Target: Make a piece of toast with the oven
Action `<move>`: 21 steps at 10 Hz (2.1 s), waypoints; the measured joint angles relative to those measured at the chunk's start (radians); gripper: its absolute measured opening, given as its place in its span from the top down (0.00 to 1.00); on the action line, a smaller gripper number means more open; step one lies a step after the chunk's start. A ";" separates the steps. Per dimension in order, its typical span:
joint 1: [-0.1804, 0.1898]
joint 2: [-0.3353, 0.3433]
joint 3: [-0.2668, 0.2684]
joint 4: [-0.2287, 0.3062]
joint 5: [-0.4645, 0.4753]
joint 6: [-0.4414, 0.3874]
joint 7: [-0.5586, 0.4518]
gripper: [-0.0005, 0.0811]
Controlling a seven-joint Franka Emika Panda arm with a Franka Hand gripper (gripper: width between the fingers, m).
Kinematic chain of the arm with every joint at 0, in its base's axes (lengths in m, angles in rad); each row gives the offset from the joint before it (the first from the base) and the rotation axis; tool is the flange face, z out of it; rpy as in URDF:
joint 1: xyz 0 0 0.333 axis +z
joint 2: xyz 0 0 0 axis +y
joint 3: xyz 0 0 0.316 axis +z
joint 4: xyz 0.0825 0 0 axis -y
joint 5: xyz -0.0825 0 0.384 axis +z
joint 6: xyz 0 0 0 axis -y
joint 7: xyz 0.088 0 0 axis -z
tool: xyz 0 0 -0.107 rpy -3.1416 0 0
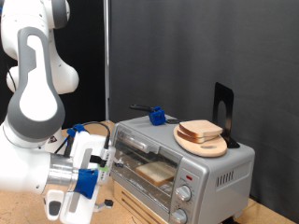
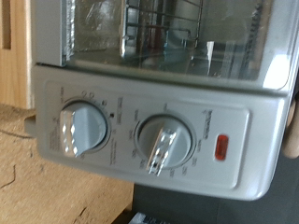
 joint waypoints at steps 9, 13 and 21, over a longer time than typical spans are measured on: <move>0.024 0.149 0.045 0.137 0.031 0.060 0.011 0.16; 0.040 0.214 0.045 0.211 0.027 0.081 0.028 0.16; 0.043 0.262 0.047 0.272 -0.024 -0.003 0.188 0.16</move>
